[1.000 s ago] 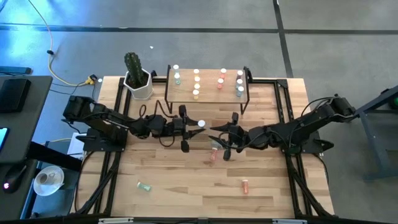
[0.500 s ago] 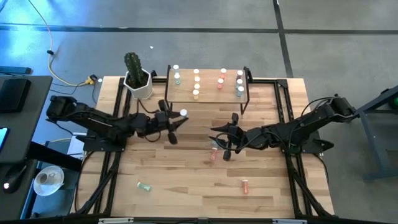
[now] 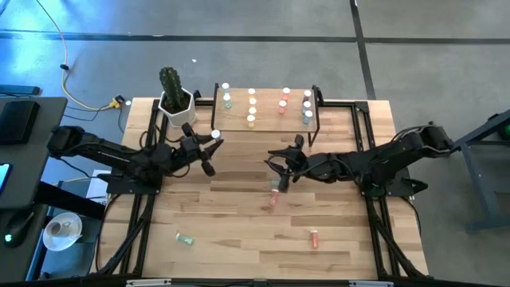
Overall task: Pick and place medicine bottles onto shelf by color
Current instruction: Put the light blue pill bottle on the shelf aligned with the other light blue pill bottle
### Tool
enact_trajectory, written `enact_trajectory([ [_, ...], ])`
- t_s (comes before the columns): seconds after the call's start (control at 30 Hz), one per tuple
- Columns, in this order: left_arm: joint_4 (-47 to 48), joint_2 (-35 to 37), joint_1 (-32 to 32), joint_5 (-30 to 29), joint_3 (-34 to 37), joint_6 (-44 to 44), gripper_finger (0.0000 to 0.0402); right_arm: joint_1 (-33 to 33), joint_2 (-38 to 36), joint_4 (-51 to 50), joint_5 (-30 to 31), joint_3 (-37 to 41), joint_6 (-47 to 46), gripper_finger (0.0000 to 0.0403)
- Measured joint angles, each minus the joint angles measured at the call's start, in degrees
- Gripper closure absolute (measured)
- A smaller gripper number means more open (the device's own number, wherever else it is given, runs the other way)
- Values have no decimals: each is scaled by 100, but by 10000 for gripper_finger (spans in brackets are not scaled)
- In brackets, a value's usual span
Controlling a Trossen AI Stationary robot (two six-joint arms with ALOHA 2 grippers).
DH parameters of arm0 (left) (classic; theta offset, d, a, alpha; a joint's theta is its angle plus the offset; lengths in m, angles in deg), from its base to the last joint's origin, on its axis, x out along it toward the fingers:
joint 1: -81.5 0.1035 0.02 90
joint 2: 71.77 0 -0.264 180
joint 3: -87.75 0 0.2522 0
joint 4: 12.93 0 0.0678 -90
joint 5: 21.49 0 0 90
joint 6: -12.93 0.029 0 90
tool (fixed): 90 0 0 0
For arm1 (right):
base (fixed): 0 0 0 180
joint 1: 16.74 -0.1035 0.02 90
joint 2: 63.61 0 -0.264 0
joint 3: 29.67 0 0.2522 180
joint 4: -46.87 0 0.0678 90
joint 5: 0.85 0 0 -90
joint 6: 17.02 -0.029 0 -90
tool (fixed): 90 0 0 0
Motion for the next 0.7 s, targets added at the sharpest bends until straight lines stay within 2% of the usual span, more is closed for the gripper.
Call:
enact_trajectory([
  [0.13, 274, 71, 20, -3, 0, 8, 314, 220, 198, 386, -186, 0, -1, 250],
  [0.3, 619, 66, 238, -14, 0, 18, 314, 519, 489, 1328, -461, 0, 23, 225],
  [0.53, 1010, 66, 688, -1, 0, -200, 314, 1084, 558, 2203, -1150, -2, 23, 219],
  [0.7, 1143, 64, 990, 96, 0, -352, 314, 1469, 558, 1481, -1592, -552, 30, 219],
])
